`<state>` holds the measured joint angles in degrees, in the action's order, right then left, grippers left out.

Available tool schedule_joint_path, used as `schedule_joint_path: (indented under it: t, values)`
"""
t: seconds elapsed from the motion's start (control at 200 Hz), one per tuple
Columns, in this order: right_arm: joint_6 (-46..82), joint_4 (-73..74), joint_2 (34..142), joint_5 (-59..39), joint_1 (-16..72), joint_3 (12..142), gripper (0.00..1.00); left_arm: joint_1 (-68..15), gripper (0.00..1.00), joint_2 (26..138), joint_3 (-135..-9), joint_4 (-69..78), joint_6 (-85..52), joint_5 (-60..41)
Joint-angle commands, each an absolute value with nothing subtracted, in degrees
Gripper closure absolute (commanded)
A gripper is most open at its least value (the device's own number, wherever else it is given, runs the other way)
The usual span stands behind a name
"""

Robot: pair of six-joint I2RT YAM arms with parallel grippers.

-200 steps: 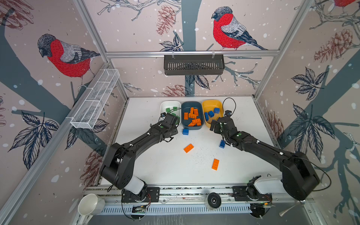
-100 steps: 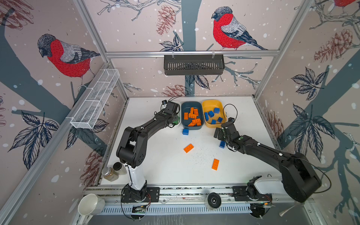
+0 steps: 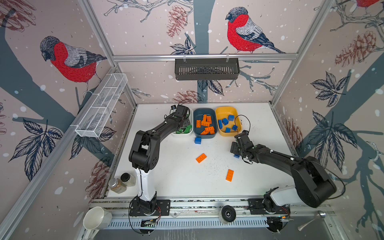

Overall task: Sort the legos into containers by color
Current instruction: 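Carry the green brick to the white container while the right gripper lowers, then release the green brick while the right gripper grasps a blue brick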

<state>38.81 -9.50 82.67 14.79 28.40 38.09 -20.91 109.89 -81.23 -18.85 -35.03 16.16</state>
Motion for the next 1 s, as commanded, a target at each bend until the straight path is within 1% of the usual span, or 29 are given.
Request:
schedule_joint_path:
  t: [0.0, 0.205, 0.405, 0.595, 0.73, 0.905, 0.996]
  values:
    - [39.07, -11.76, 83.32, 14.41, 28.48, 37.73, 0.24, -20.74, 0.03, 107.96, -79.87, -14.70, -33.84, 12.88]
    - [39.02, -12.03, 83.47, 13.38, 28.53, 36.83, 0.34, -20.74, 0.03, 106.97, -80.07, -13.72, -33.70, 10.74]
    - [38.96, -12.04, 84.29, 12.96, 28.90, 36.52, 0.40, -21.00, 0.03, 106.74, -79.94, -12.17, -32.52, 5.43]
    - [38.39, -12.06, 85.66, 13.35, 29.51, 36.63, 0.45, -24.58, 0.03, 105.09, -79.72, -12.33, -30.64, 6.68]
    - [38.17, -12.04, 86.31, 14.35, 30.17, 37.00, 0.49, -27.92, 0.03, 103.51, -78.44, -11.68, -32.14, 7.20]
    - [37.62, -11.45, 86.22, 15.12, 30.67, 36.65, 0.55, -30.31, 0.03, 100.38, -73.09, -6.67, -36.21, 2.89]
    - [36.97, -10.62, 86.13, 14.87, 30.76, 36.30, 0.57, -32.39, 0.03, 99.65, -70.83, -5.28, -36.65, 3.74]
